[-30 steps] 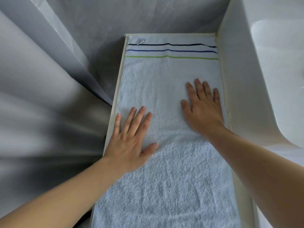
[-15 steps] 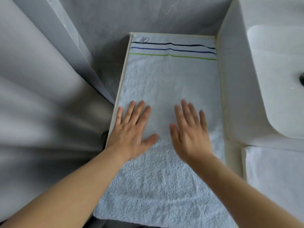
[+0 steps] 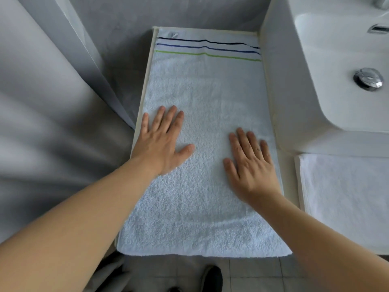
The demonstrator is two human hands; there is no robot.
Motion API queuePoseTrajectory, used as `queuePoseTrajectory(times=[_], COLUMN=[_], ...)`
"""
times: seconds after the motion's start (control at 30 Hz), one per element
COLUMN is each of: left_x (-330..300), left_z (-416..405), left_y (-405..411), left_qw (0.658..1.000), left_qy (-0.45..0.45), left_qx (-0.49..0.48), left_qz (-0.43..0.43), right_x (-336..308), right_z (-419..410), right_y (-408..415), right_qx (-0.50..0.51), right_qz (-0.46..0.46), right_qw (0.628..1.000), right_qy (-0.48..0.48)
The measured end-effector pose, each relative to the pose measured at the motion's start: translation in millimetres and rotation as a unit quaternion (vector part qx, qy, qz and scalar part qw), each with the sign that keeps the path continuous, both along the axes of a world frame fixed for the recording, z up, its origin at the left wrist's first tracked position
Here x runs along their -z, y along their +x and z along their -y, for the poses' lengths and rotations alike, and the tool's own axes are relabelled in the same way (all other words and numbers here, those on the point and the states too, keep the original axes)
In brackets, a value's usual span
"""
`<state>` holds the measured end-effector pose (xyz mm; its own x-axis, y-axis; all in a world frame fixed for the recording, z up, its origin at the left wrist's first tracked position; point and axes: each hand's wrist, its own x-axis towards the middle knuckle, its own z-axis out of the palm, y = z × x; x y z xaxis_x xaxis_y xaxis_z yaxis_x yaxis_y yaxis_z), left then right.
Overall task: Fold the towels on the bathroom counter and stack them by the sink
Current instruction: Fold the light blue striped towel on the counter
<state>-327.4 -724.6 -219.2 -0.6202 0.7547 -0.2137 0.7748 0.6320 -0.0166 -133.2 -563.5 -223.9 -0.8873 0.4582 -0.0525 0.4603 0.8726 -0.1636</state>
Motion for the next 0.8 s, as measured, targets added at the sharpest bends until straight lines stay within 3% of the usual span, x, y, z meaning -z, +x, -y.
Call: queuePoseTrajectory(times=[0.1,0.23,0.43,0.6,0.8], left_x=[-11,-11,5,7,4], left_z=[-6,3,32,29,30], left_y=[8,67,105,105,103], left_qw=[0.999,0.993,0.995,0.996,0.997], left_qy=[0.002,0.115,0.094,0.087,0.074], left_qx=[-0.03,-0.001,0.002,0.003,-0.002], left_qz=[0.025,0.028,0.015,0.009,0.011], right_x=[2,7,-2,-14,-4], right_z=[0,-1,-1,43,54], right_y=[-1,-1,0,30,53], right_qx=[-0.001,0.007,0.0,0.021,-0.031], right_qz=[-0.007,-0.023,-0.007,-0.089,0.009], right_qw=[1.0,1.0,1.0,0.994,0.999], right_qy=[0.003,0.013,-0.016,-0.068,-0.022])
